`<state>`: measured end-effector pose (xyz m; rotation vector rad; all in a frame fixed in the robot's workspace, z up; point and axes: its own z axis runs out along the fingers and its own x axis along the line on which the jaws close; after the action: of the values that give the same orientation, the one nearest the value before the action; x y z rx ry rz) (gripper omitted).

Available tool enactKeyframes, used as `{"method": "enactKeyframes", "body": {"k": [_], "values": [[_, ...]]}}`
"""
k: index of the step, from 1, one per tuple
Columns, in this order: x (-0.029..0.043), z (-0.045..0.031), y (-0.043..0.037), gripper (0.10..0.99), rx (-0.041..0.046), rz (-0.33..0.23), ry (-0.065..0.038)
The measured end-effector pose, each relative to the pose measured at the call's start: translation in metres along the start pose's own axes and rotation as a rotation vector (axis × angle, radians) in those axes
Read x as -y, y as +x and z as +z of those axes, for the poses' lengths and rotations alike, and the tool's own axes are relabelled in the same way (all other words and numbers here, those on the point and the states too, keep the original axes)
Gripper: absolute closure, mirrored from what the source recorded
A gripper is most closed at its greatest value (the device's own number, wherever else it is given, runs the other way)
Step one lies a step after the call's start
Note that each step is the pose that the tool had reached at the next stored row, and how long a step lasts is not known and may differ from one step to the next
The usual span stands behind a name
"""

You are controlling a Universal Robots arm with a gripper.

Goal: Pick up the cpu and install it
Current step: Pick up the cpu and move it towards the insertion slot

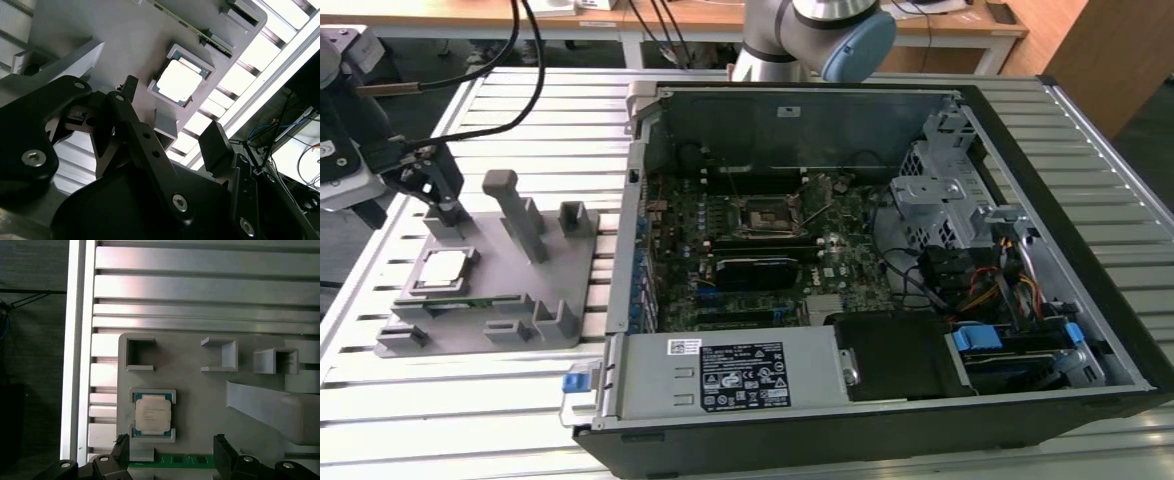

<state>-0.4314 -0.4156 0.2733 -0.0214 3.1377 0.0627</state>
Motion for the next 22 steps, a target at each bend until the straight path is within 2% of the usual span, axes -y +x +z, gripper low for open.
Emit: {"method": "enactKeyframes", "body": {"k": [6,13,22], "values": [[0.0019,0.0045,0.0,0.325,-0.0001,-0.001,0.0],[0.0048,0.011,0.0001,0.325,-0.0045,-0.05,0.0],[0.0065,0.0159,0.0001,0.325,-0.005,-0.055,0.0]]}}
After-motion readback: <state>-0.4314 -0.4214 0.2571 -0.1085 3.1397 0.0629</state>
